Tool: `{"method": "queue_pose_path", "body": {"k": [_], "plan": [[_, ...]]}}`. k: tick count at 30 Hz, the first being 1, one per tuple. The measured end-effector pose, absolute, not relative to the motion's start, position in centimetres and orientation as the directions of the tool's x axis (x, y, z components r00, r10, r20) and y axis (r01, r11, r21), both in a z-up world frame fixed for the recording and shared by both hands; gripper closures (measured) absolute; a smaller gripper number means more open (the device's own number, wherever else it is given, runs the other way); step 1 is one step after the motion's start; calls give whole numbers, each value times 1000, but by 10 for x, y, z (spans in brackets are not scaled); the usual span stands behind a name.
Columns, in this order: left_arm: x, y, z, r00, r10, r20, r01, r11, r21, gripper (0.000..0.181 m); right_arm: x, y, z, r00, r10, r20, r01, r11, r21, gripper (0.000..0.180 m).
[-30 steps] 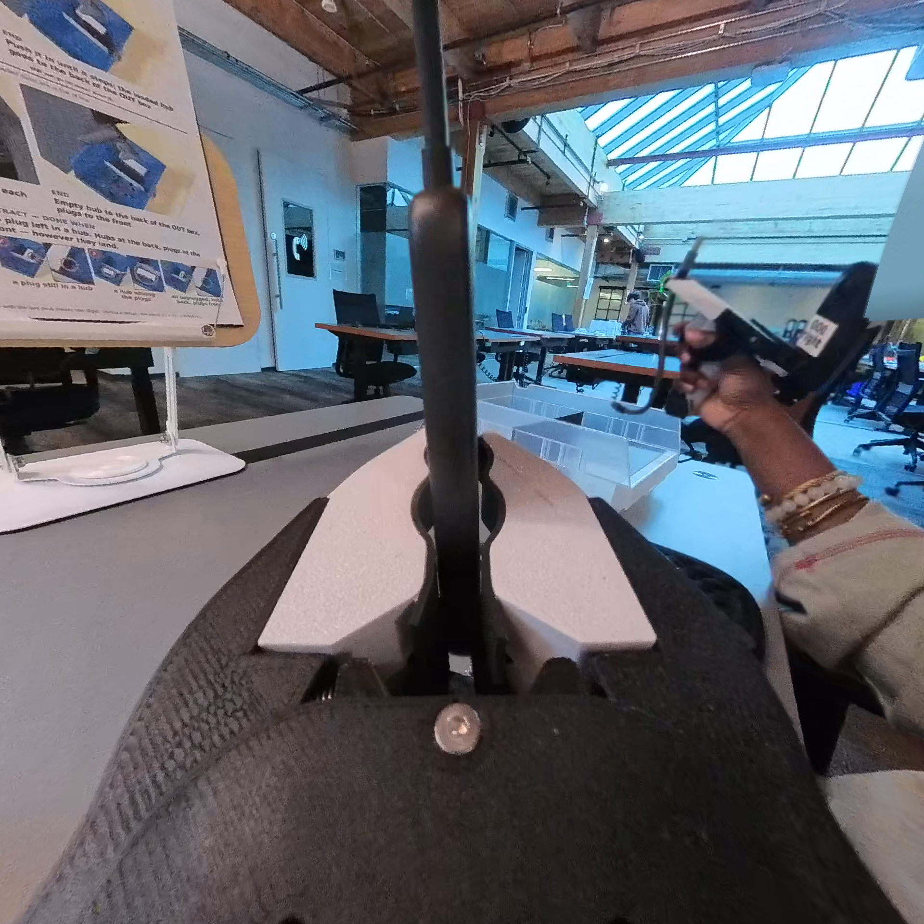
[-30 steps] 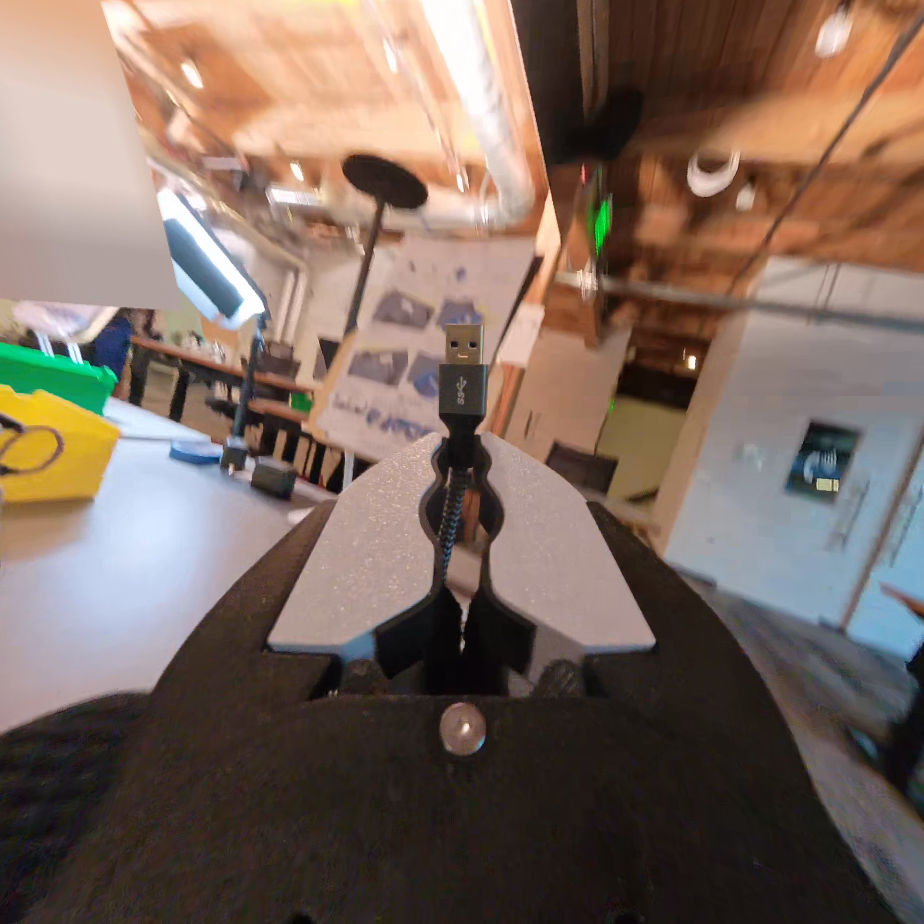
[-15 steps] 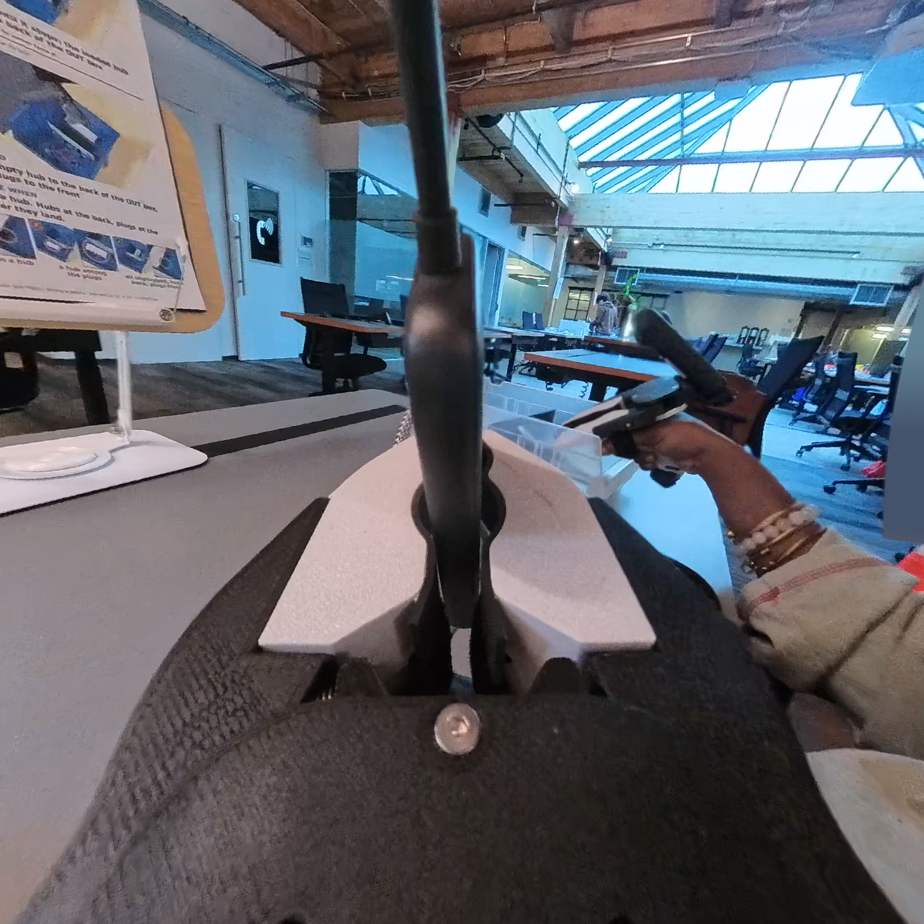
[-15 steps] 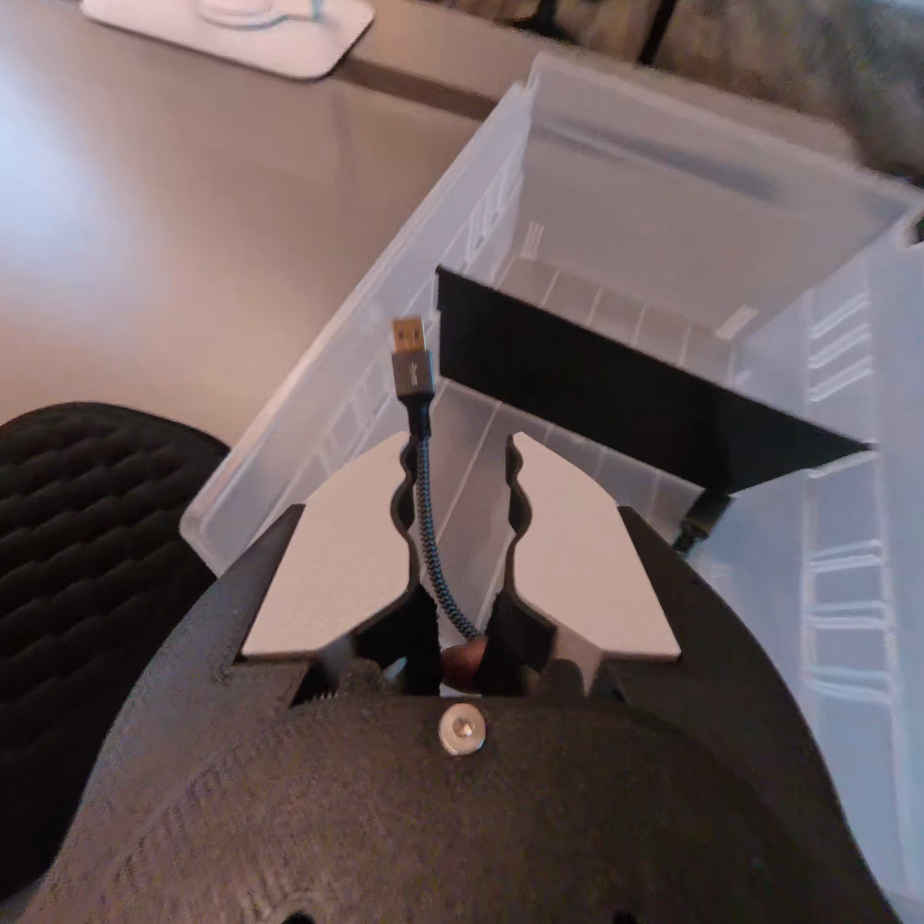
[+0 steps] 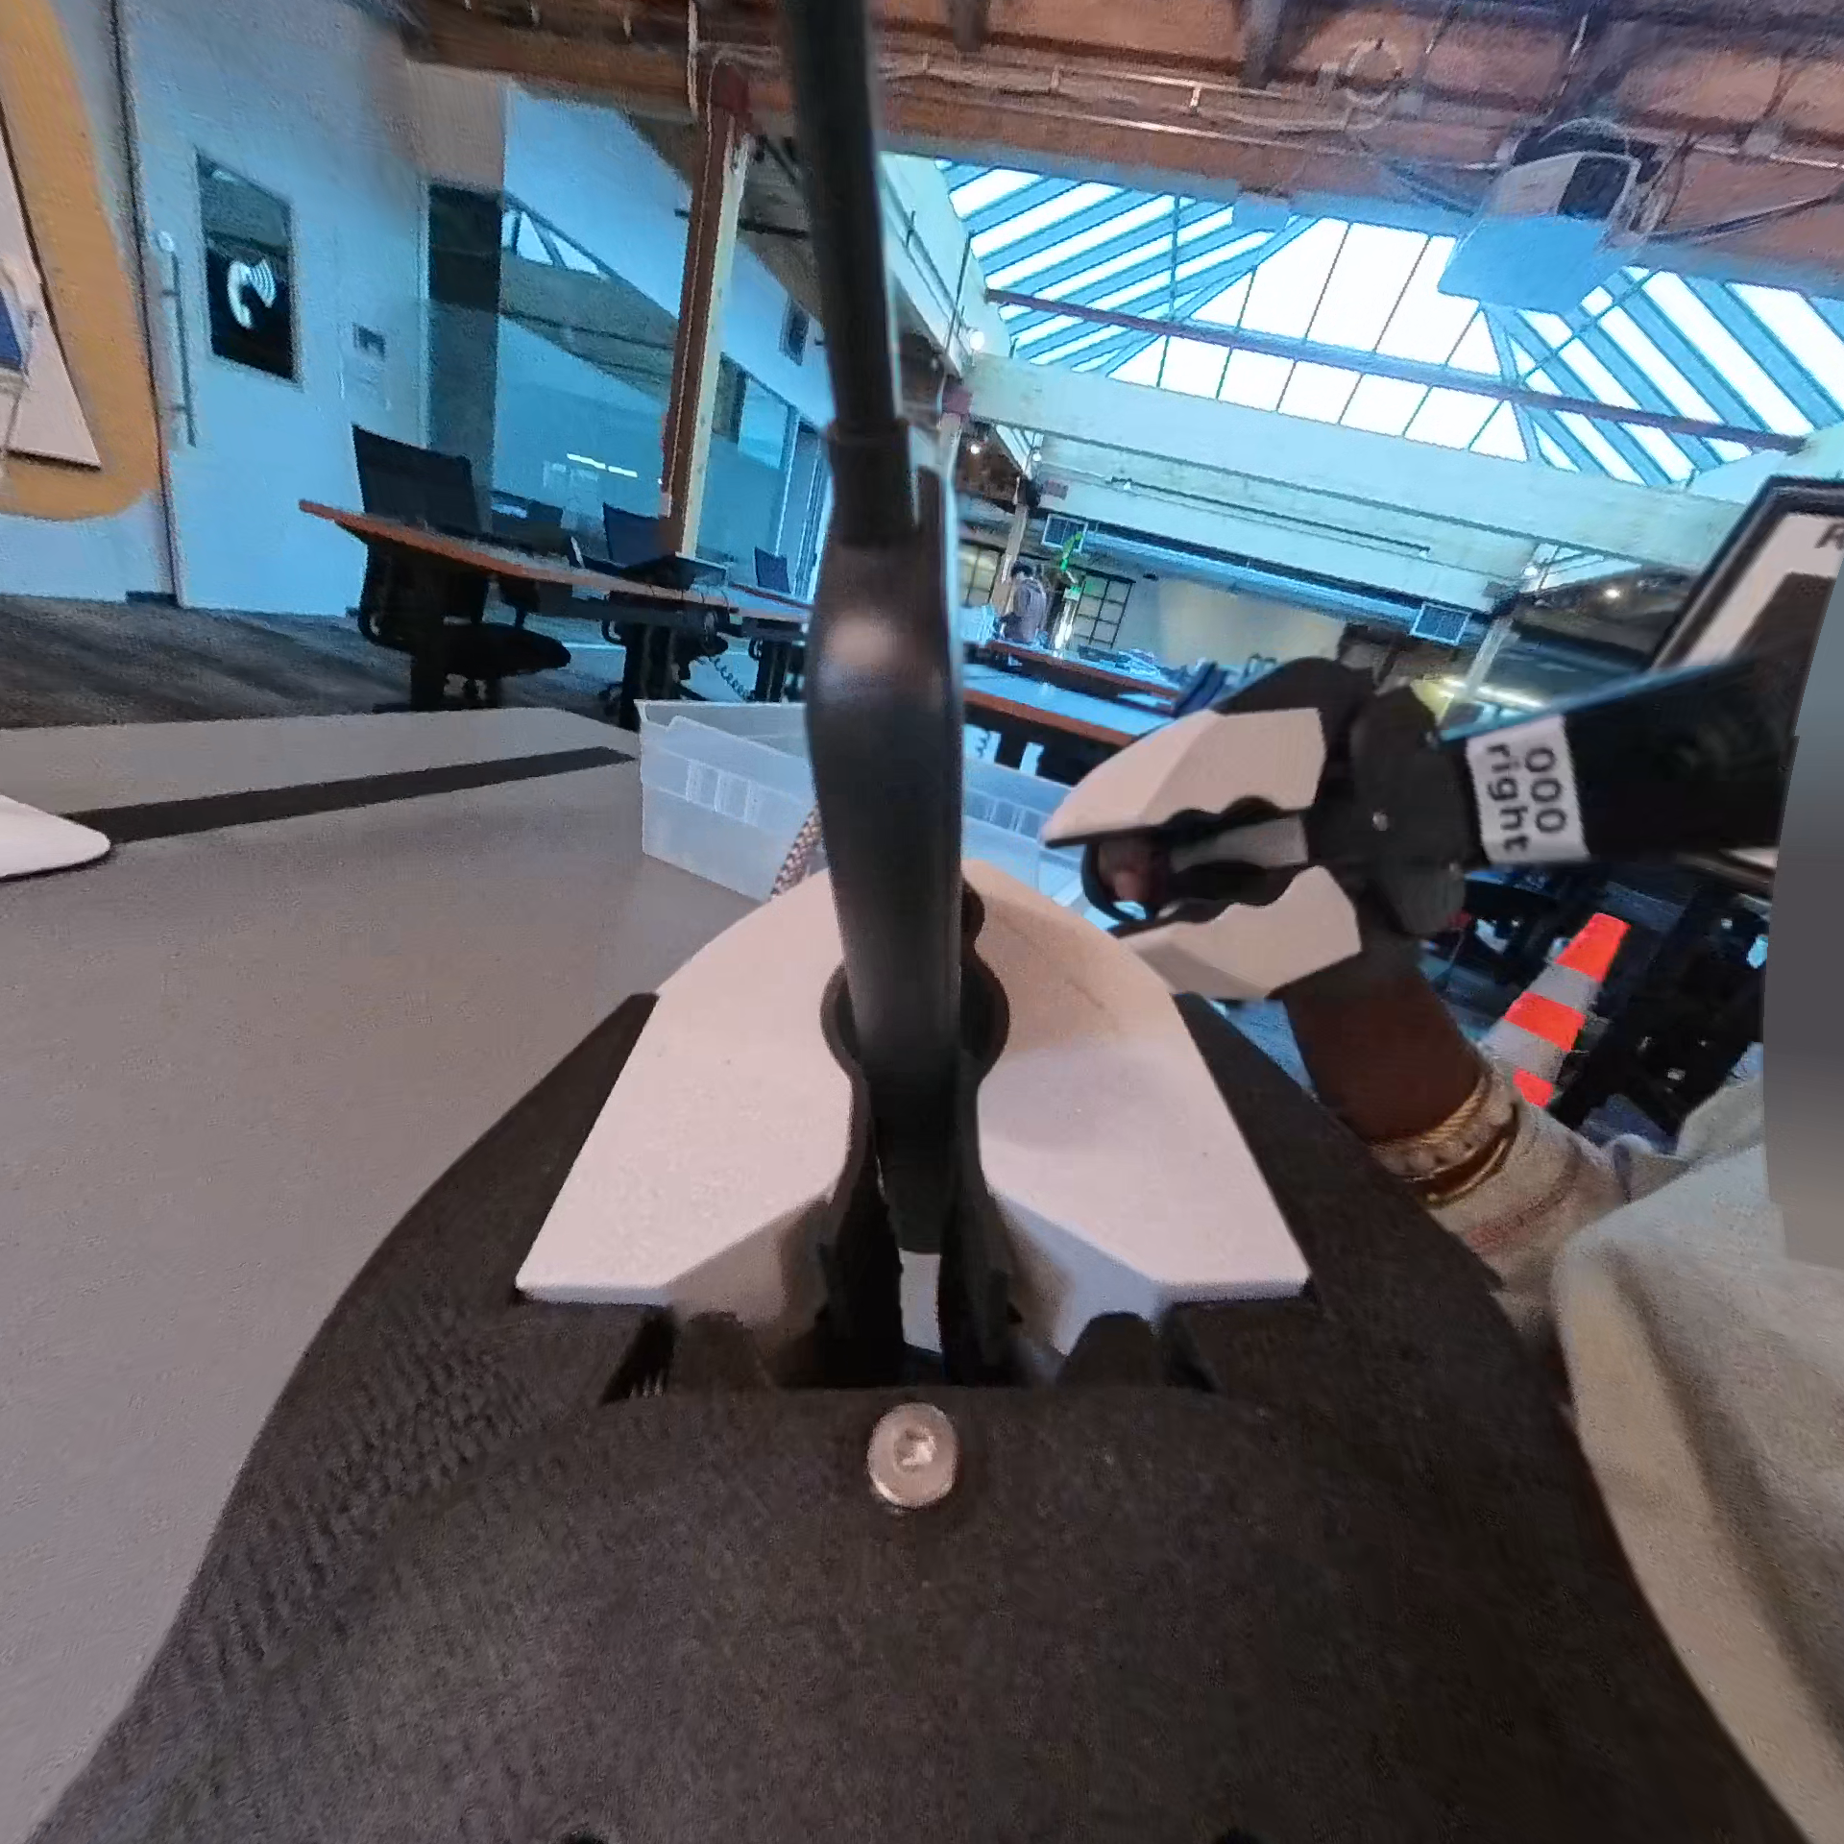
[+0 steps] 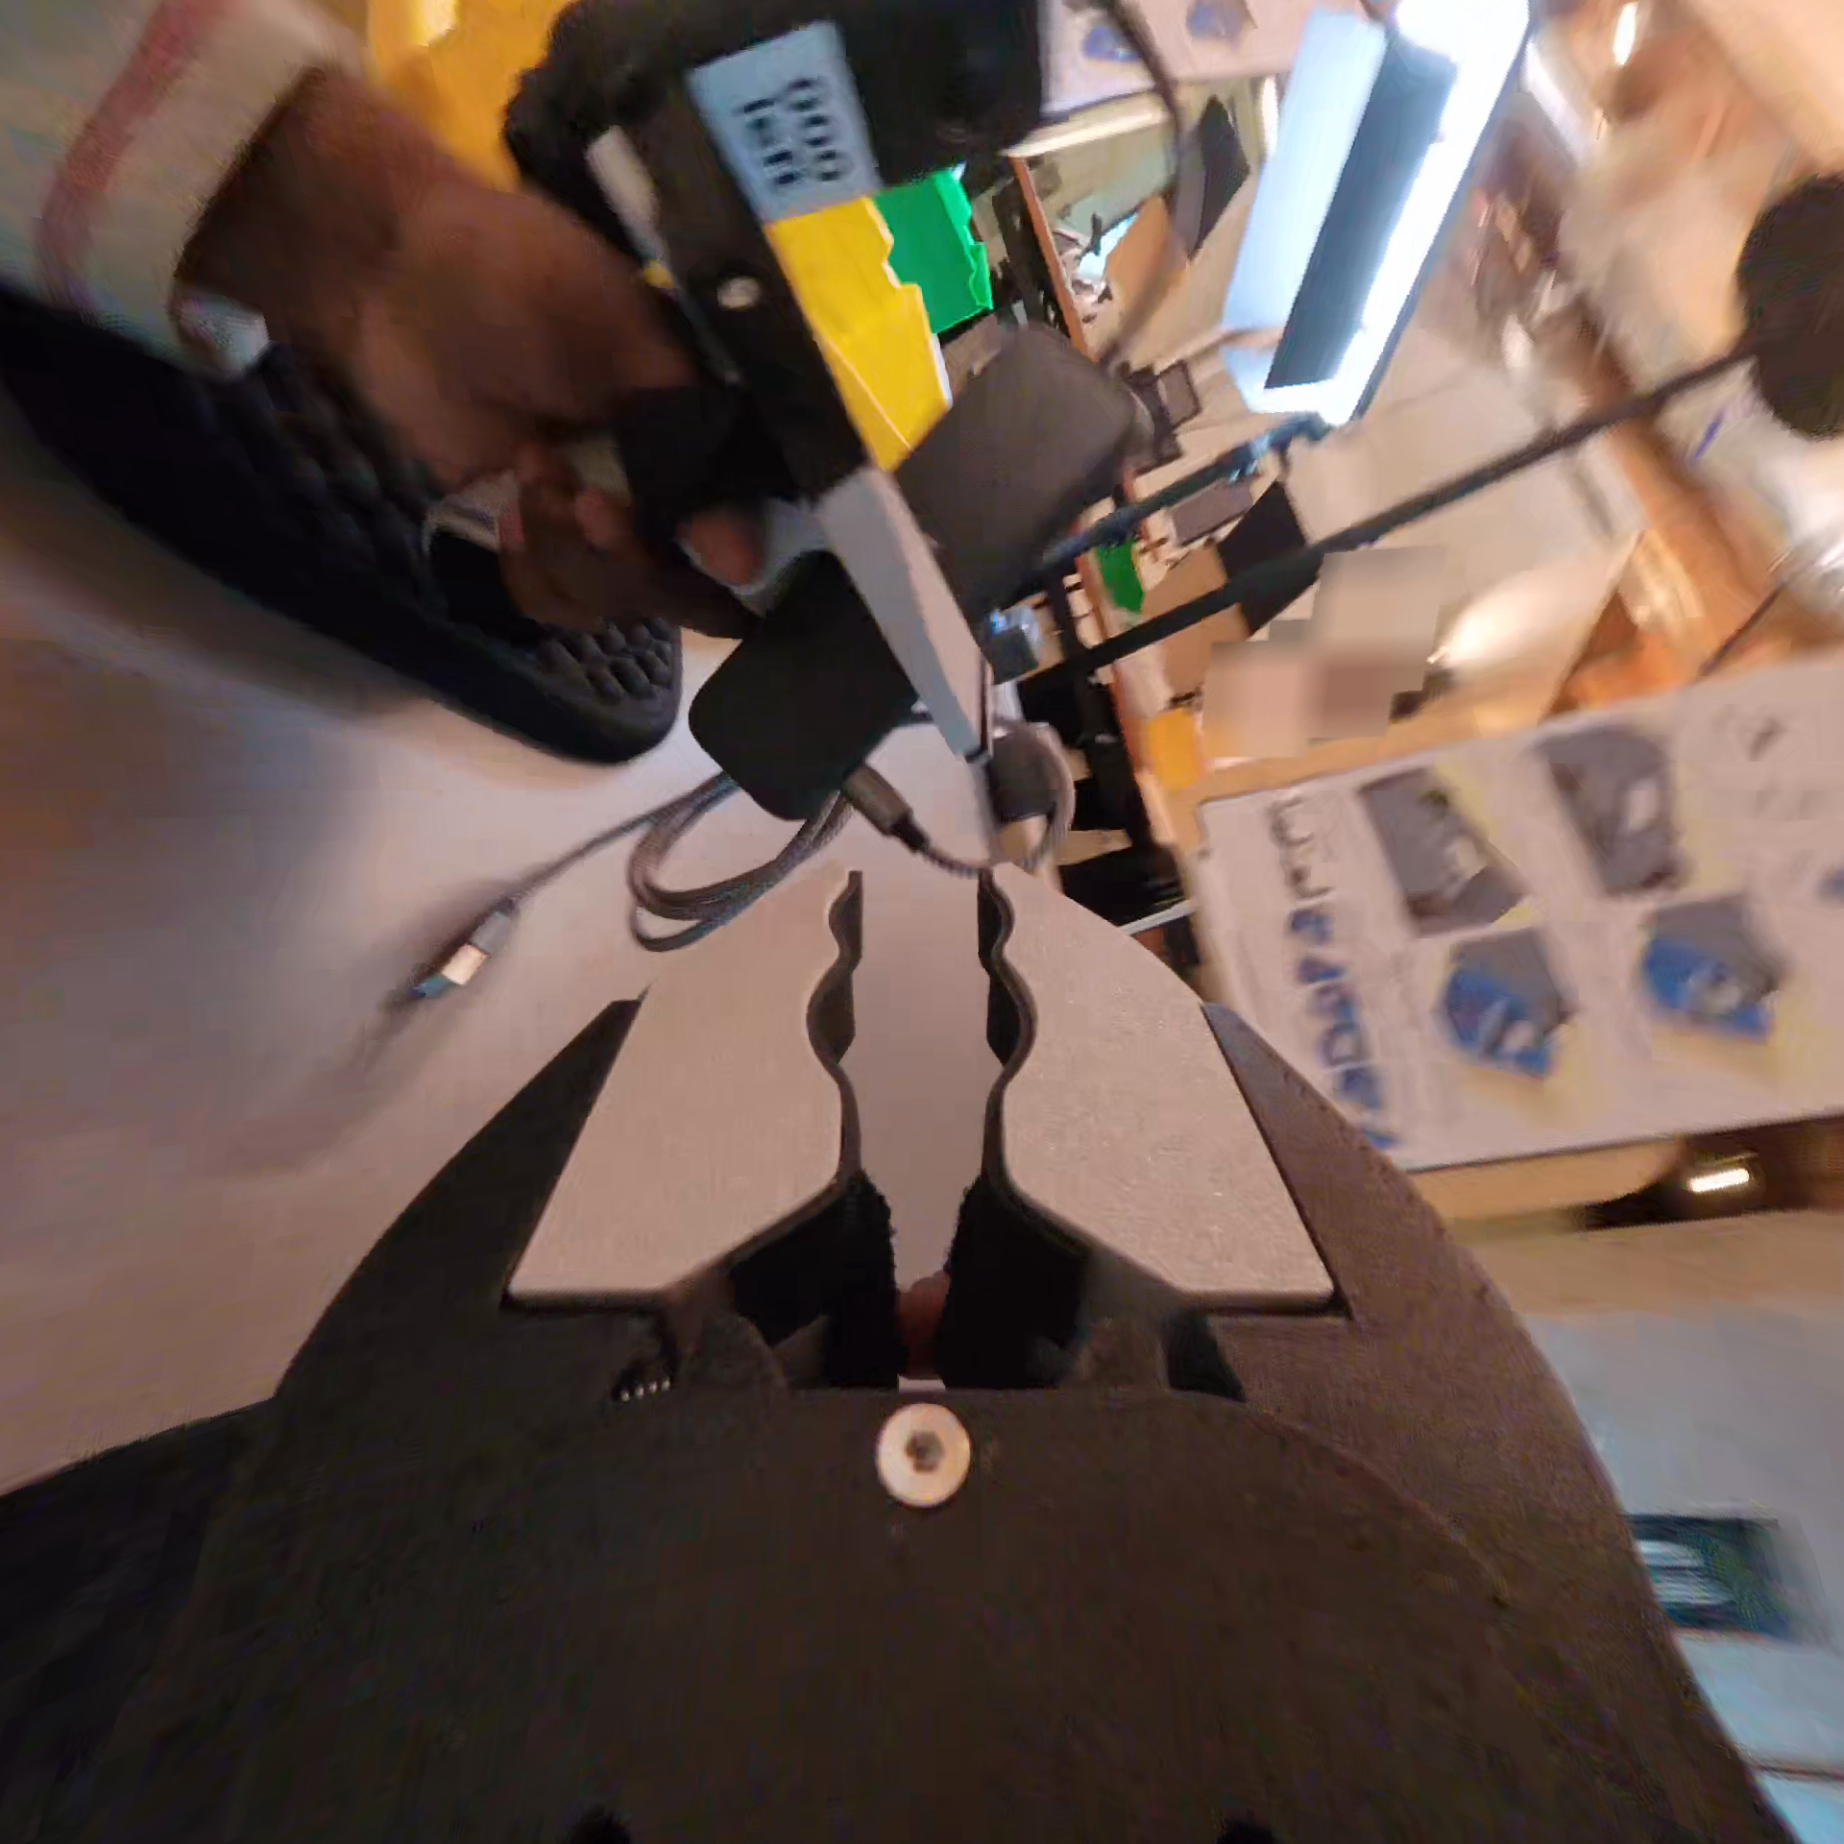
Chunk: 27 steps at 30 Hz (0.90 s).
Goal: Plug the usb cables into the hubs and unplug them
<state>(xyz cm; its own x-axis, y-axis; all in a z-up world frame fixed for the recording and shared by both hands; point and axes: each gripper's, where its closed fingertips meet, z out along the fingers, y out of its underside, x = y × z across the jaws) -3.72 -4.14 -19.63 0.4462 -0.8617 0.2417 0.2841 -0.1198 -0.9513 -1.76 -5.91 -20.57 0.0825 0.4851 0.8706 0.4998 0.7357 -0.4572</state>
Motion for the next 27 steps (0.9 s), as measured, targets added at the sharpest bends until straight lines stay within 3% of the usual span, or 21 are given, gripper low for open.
{"method": "queue_pose_path", "body": {"k": [3, 8, 13, 20, 21, 22, 23, 24, 25, 27], "plan": [[-33, -43, -201, 386, -864, 323, 295, -216, -931, 168, -31, -51, -222, -56, 179, 982, 604, 790, -109, 156], [-27, -46, -207, 344, -862, 372, 272, -287, -918, 169, -42, -34, -234, -121, -23, 992, 669, 737, 99, 165], [-24, -41, -228, 445, -844, 298, 121, -272, -955, 169, -38, -23, -249, -84, 114, 990, 697, 717, -24, 169], [-21, -42, -242, 490, -842, 225, -14, -265, -964, 168, -37, -20, -261, -102, 107, 989, 719, 695, -2, 170], [-20, -42, -244, 499, -842, 204, -43, -260, -965, 167, -29, -15, -262, -106, 113, 988, 751, 660, 5, 173], [-26, -45, -260, 514, -844, 153, -173, -277, -945, 168, 15, 22, -254, -104, 76, 992, 919, 388, 67, 171], [-43, -40, -283, 578, -815, 40, -346, -289, -893, 168, 59, 46, -249, -86, 98, 992, 971, 230, 61, 171], [-58, -33, -291, 623, -781, -40, -419, -291, -860, 168, 78, 50, -239, 40, 124, 991, 954, 289, -75, 171], [-56, -35, -280, 606, -795, 1, -359, -275, -892, 168, 85, 41, -218, 164, 130, 978, 906, 373, -201, 171], [-39, -51, -236, 472, -871, 133, -114, -210, -971, 168, 86, 18, -176, 272, 94, 958, 822, 495, -282, 171]]}}
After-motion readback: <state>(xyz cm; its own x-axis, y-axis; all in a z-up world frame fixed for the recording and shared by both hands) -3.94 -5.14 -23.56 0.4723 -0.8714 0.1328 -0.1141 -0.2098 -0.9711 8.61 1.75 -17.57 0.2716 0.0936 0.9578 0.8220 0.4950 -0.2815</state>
